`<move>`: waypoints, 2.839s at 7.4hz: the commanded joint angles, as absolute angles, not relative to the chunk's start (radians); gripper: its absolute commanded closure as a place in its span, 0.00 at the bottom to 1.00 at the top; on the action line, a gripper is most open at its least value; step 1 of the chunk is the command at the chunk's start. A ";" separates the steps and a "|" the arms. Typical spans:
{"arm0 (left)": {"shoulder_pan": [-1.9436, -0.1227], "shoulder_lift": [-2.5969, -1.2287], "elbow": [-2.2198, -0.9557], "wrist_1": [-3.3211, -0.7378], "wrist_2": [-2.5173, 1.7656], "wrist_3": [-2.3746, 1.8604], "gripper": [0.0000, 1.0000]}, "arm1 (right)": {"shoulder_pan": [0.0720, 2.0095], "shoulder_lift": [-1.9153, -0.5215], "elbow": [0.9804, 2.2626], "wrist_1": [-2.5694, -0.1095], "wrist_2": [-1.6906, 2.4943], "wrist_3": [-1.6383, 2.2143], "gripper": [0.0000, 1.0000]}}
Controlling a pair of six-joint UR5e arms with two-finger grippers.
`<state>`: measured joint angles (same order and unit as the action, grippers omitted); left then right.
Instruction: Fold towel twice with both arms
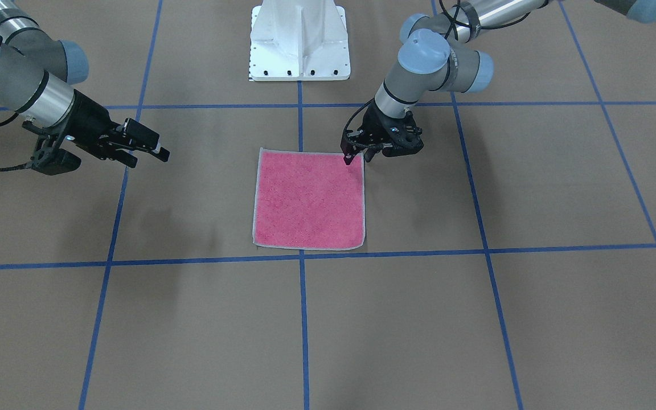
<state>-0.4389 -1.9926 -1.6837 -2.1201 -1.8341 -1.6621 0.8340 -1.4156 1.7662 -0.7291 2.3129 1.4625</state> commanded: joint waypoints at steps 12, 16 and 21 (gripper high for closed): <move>-0.411 -1.991 -1.703 -2.115 -1.836 -1.666 0.98 | 0.834 -1.417 1.769 -0.729 2.315 1.463 0.00; -0.411 -1.993 -1.709 -2.111 -1.838 -1.666 1.00 | 0.699 -1.349 1.764 -0.733 2.174 1.587 0.01; -0.413 -1.991 -1.707 -2.111 -1.838 -1.666 1.00 | 0.540 -1.182 1.750 -0.933 1.982 1.670 0.01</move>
